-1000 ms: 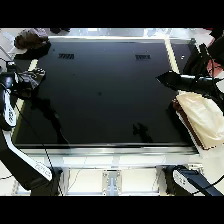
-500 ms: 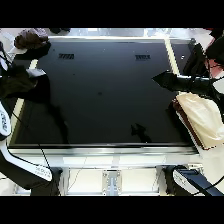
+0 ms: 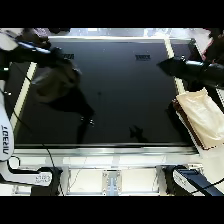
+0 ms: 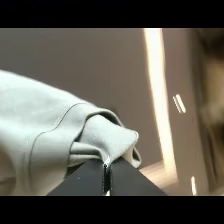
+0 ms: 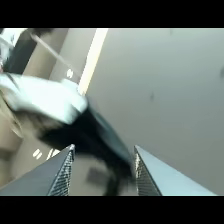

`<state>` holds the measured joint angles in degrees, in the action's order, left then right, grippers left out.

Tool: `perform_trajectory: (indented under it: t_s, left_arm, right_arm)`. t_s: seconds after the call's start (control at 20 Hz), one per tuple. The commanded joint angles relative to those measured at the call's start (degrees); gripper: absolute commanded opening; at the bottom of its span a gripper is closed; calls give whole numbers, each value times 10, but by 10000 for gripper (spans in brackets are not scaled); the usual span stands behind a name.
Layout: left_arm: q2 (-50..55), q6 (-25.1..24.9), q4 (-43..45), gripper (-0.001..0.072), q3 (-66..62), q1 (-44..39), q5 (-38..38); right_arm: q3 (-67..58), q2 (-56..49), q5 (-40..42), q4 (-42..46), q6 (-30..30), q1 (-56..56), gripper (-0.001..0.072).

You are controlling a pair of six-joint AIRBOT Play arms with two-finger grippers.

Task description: Fold the shirts.

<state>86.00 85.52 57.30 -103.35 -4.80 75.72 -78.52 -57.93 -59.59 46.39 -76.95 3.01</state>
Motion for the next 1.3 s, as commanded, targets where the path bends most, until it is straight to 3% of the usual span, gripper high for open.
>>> perform_trajectory:
  t_s: [0.0,0.1,0.15,0.25,0.35,0.45,0.5,0.6,0.65,0.7,0.75,0.9,1.05,1.15,1.25]
  left_arm:
    - [-9,-54,-14,120,0,-127,18]
    - [-17,-71,59,698,-2,-148,-59]
    - [-27,-64,107,716,-2,-143,-95]
    - [-50,-46,245,708,-2,-116,-122]
    - [-58,13,419,707,-1,-74,-112]
    - [-48,95,461,704,6,-6,-97]
    - [-36,122,428,700,11,35,-77]
    - [-1,127,317,696,28,108,-19]
    - [20,127,264,646,37,137,3]
    - [42,127,208,540,47,164,25]
    - [61,127,159,505,57,184,37]
    - [99,124,110,505,89,210,29]
    - [122,31,102,514,110,203,11]
    - [137,-32,84,517,112,197,3]
    - [153,-90,68,517,112,192,-1]
  right_arm:
    - [-95,0,-15,45,1,-1,437]
    - [-138,0,-37,89,1,-1,437]
    - [-153,0,-54,117,1,-1,437]
    - [-163,0,-90,174,1,-1,437]
    - [-148,-8,-131,184,0,-1,437]
    - [-102,-24,-151,163,-1,-9,437]
    - [-67,-36,-149,155,-1,-20,437]
    - [4,-66,-132,141,-1,-51,437]
    - [37,-85,-116,138,-1,-68,437]
    - [62,-104,-97,137,-1,-83,438]
    - [83,-127,-70,134,-1,-98,438]
    - [98,-203,-37,91,-5,-133,439]
    - [98,-271,-33,55,15,-188,446]
    - [98,-302,-9,55,25,-227,558]
    - [98,-322,22,57,27,-260,561]
